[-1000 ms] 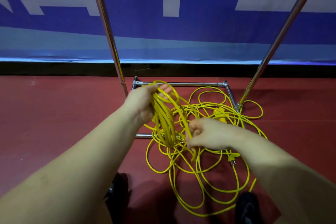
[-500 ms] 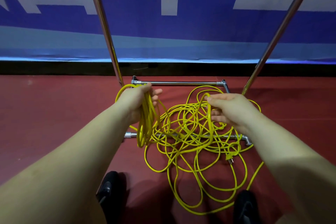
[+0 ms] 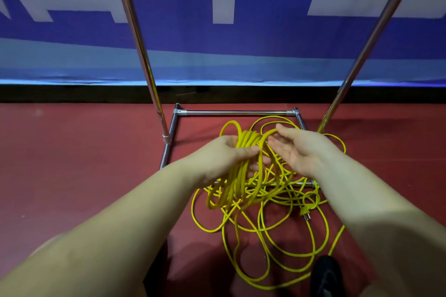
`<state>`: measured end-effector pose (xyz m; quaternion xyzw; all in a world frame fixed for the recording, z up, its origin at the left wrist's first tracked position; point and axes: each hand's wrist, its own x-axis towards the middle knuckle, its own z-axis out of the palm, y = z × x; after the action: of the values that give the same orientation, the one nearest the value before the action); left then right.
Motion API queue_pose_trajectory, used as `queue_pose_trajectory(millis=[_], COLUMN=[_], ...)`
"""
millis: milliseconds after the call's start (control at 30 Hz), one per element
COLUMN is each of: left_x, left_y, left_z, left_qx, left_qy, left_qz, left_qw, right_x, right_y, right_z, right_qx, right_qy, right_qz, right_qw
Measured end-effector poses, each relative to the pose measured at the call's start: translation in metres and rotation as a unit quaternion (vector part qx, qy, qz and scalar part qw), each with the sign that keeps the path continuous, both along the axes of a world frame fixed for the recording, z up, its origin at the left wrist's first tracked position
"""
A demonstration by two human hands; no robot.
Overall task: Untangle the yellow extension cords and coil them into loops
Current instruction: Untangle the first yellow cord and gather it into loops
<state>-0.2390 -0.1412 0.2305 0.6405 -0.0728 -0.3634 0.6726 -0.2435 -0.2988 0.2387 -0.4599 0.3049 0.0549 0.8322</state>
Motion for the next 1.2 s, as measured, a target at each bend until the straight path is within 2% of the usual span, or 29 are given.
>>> queue_pose_trajectory(millis=[100,167,200,267,300,367,467,533,667,733,833,900,1200], left_x=[0.0,0.003,0.006,0.011,0.015,0.019,0.023,0.026,0.036,0.038,0.036,0.033,0.027], left_y=[-0.002,-0.002,0.0,0.003,0.005,0.009,0.015,0.019,0.033,0.037,0.036,0.035,0.038], left_z=[0.001,0.002,0.003,0.006,0.009,0.013,0.017,0.019,0.023,0.022,0.017,0.015,0.018], left_qx=[-0.007,-0.014,-0.015,-0.034,-0.05,-0.068,-0.068,-0.076,-0.121,-0.124,-0.105,-0.083,-0.036], left_qy=[-0.011,-0.002,0.003,0.02,0.037,0.063,0.048,0.03,0.037,0.042,0.053,0.054,0.003], left_qz=[0.022,0.079,0.112,0.171,0.195,0.225,0.264,0.294,0.344,0.346,0.316,0.292,0.184], left_qw=[1.0,0.997,0.994,0.984,0.979,0.97,0.961,0.952,0.93,0.929,0.941,0.951,0.982], right_x=[-0.001,-0.002,-0.004,-0.011,-0.015,-0.021,-0.02,-0.02,-0.022,-0.02,-0.016,-0.015,-0.013], right_y=[0.001,0.0,-0.001,0.0,0.003,0.01,0.014,0.015,0.012,0.007,0.0,-0.005,-0.006], right_z=[0.002,0.006,0.005,0.004,0.002,-0.005,-0.011,-0.012,-0.015,-0.014,-0.008,-0.005,0.002], right_qx=[0.003,-0.08,-0.179,-0.372,-0.411,-0.406,-0.387,-0.393,-0.457,-0.477,-0.443,-0.432,-0.365], right_qy=[-0.008,-0.018,-0.021,-0.043,-0.065,-0.106,-0.155,-0.154,-0.109,-0.113,-0.114,-0.11,-0.096], right_qz=[0.036,0.111,0.176,0.317,0.374,0.444,0.47,0.491,0.541,0.495,0.377,0.31,0.191], right_qw=[0.999,0.99,0.968,0.872,0.829,0.791,0.778,0.762,0.697,0.718,0.805,0.84,0.906])
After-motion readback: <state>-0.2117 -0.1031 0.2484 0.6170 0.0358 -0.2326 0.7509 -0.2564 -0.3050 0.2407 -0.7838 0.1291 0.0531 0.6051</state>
